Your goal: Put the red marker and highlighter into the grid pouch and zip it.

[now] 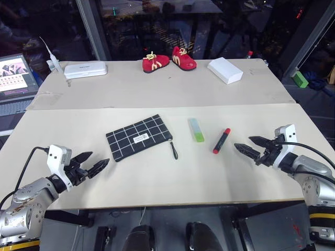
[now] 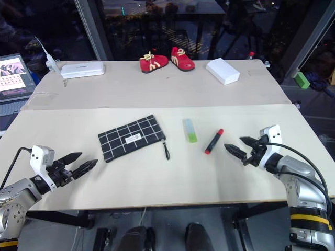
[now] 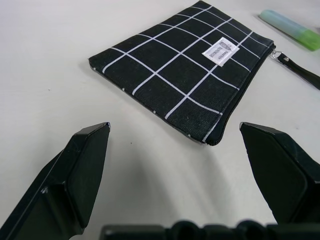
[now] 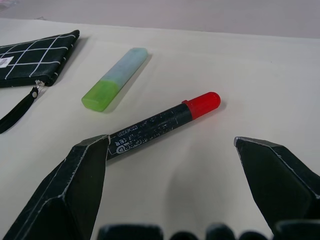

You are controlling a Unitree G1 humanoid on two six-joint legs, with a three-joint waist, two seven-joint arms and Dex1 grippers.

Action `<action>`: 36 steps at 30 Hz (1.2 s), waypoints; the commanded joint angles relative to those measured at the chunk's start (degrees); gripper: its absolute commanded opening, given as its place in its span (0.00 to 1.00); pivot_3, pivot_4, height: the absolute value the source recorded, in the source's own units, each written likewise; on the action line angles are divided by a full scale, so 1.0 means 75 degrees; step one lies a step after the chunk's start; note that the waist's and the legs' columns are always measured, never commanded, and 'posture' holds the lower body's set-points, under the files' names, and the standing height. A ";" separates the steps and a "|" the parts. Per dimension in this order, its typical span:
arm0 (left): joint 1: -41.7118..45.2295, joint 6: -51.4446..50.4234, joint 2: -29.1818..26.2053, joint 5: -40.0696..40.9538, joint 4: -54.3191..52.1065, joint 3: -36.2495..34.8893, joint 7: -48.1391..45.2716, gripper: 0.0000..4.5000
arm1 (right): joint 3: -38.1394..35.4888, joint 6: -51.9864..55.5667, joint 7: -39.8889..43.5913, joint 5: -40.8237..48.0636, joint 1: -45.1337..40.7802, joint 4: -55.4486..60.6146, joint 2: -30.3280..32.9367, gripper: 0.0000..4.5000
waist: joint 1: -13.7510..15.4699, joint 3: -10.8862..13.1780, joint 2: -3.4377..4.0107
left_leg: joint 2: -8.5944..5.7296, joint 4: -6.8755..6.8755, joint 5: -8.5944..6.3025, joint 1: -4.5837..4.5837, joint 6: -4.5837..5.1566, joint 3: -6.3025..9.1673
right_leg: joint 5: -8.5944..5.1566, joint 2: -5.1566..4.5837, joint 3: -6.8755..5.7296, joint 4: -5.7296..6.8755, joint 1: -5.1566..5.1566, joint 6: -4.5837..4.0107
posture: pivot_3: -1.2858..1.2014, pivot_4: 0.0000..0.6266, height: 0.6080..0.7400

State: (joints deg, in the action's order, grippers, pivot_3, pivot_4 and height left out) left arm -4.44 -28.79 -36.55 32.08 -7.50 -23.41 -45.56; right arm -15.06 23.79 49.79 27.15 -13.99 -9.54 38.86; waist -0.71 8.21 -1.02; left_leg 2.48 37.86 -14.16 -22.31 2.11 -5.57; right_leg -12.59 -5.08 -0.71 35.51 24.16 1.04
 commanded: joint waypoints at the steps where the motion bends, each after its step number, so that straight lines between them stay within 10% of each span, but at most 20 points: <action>1: 0.0203 0.0346 -0.0105 0.0033 -0.0098 -0.0141 -0.0076 1.00 | -0.0132 -0.0074 0.0032 0.0048 -0.0252 0.0102 0.0090 0.99 | -0.0001 0.0000 0.0000 | 0.0000 0.0000 0.0000 0.0000 0.0000 0.0000 | 0.0000 0.0000 0.0000 0.0000 0.0000 0.0000 | 0.52 0.24 1.00; 7: 0.0547 0.2278 -0.0278 -0.0984 0.0548 0.0081 -0.0438 1.00 | -0.0036 0.0160 -0.0096 0.0165 -0.0714 -0.0013 -0.0109 0.84 | -0.0003 0.0000 0.0000 | -0.0002 0.0000 0.0001 0.0003 -0.0001 -0.0002 | 0.0000 0.0001 0.0001 0.0000 0.0000 -0.0001 | 0.52 0.24 1.00; 18: 0.1014 0.5057 -0.1063 -0.2565 0.2241 0.0836 -0.0915 1.00 | 0.1913 0.0293 0.0800 -0.0169 -0.2465 0.0262 -0.1045 0.01 | -0.0028 0.0000 0.0001 | 0.0012 0.0000 0.0001 0.0001 -0.0001 -0.0020 | 0.0006 -0.0001 -0.0003 0.0007 0.0014 -0.0010 | 0.52 0.24 1.00; 26: 0.0997 0.6423 -0.1724 -0.3745 0.2845 0.1503 -0.1052 1.00 | 0.4024 -0.1443 -0.0368 -0.2820 -0.5080 -0.3275 -0.2979 0.01 | -0.0085 0.0000 0.0001 | 0.0014 0.0000 0.0001 -0.0012 -0.0004 -0.0055 | 0.0005 0.0000 -0.0012 0.0042 0.0047 -0.0014 | 0.52 0.24 1.00; 36: 0.0834 0.6316 -0.1685 -0.3385 0.2276 0.1441 -0.0799 1.00 | 0.4422 -0.3017 -0.0909 -0.4116 -0.6306 -0.6288 -0.4060 0.01 | -0.0107 -0.0001 0.0002 | 0.0028 -0.0001 0.0023 -0.0098 -0.0039 -0.0118 | 0.0014 -0.0006 -0.0031 0.0081 0.0137 -0.0026 | 0.52 0.24 1.00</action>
State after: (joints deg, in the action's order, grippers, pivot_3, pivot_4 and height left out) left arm 1.76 19.21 -49.08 4.95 11.90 -11.18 -52.24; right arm 17.56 3.52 43.15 -2.09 -59.81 -55.90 8.72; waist -1.52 8.20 -1.01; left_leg 2.71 37.85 -13.99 -23.04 1.82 -6.46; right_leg -12.48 -5.11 -0.96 36.13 25.19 0.84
